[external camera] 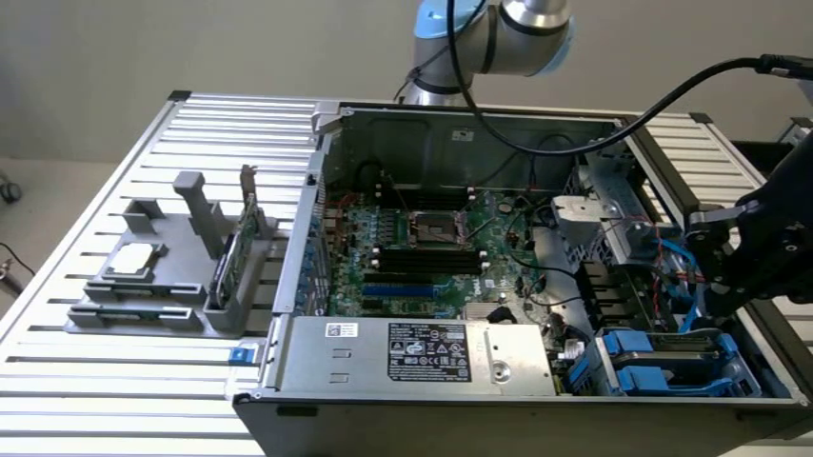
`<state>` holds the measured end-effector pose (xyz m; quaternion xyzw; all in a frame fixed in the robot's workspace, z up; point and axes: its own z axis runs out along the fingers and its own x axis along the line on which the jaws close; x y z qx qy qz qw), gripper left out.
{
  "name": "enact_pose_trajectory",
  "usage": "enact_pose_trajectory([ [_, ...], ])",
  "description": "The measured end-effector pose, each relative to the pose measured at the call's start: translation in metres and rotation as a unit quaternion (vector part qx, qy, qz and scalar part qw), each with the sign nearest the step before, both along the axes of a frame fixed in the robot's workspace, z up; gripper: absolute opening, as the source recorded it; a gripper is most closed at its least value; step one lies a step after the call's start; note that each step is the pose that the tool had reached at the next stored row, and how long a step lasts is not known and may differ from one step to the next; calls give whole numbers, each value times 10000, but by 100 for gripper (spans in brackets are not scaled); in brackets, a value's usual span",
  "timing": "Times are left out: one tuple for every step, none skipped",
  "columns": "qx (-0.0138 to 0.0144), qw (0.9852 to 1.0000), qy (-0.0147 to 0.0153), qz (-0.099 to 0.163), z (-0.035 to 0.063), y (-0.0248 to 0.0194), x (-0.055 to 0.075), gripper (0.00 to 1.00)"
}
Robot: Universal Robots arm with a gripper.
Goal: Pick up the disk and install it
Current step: 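Insert the first disk wire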
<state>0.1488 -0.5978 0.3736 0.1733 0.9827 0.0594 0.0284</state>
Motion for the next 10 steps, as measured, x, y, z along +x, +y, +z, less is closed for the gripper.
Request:
enact_pose_trajectory([
  [7, 10000, 0, -66, -2, 0, 0, 11],
  [14, 9999, 0, -135, -5, 0, 0, 11],
  [20, 9998, 0, -204, -7, 0, 0, 11],
  [25, 9996, 0, -273, -10, 0, 0, 11],
  [30, 9994, 0, -343, -13, 0, 0, 11],
  [35, 9991, 0, -419, -17, 0, 0, 11],
  [39, 9988, 0, -489, -20, 0, 0, 11],
  [43, 9984, 0, -557, -24, 0, 0, 11],
  [48, 9980, 0, -629, -28, 0, 0, 11],
  [52, 9975, 0, -699, -32, 0, 0, 11],
])
